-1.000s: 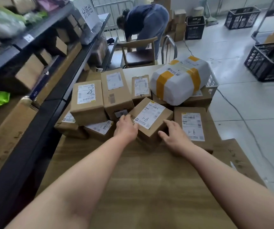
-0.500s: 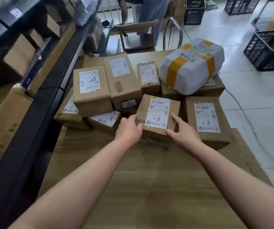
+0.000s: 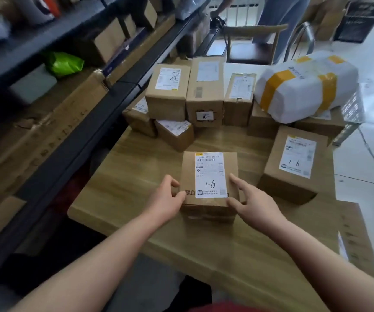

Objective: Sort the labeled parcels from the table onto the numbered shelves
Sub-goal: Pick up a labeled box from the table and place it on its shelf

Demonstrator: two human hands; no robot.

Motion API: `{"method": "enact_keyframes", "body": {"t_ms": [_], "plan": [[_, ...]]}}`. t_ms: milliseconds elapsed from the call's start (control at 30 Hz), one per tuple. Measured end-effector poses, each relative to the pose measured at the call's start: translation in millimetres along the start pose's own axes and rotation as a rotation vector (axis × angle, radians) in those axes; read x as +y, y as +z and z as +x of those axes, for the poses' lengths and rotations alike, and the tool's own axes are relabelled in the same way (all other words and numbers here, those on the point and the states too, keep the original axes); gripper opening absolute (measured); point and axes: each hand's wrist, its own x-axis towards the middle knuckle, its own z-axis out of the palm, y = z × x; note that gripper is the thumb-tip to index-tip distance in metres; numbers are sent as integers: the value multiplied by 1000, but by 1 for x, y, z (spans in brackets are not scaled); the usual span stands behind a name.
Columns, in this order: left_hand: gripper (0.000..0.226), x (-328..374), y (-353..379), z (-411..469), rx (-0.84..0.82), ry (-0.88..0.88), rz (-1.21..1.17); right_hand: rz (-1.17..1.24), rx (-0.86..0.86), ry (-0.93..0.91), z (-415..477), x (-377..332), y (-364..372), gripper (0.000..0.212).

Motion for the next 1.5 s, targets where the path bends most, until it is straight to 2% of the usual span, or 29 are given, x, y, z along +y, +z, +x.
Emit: {"method": "enact_keyframes", "body": {"t_ms": [67,167,233,300,433,567,967,1167,1267,1500], "plan": [[30,-7,3,-13,-1,-50,-46,42,-45,-42,-6,6,2,67],[60,-8,12,-20,-34,-67,-151,221,-84,-54,1,8,11,68],[64,-4,22,-24,-70,-84,-292,445,-97,-42,4,5,21,69],[60,-2,32,-29,-33,-107,-444,560,-82,-62,1,1,29,67],[57,-2,36,-32,37,-94,-465,534,-57,-91,3,1,35,63],[59,-4,33,-30,-1,-73,-446,521,-47,-85,5,1,37,64],[63,-20,39,-19,-43,20,-196,578,-17,-3,6,2,43,63],[63,-15,36,-27,-35,-34,-276,611,-20,-4,3,1,45,68],[62,-24,36,-50,29,-105,-353,574,-105,-21,-1,0,49,71],[60,-74,38,-156,312,-342,-547,324,-405,-261,-49,-35,76,73]]}}
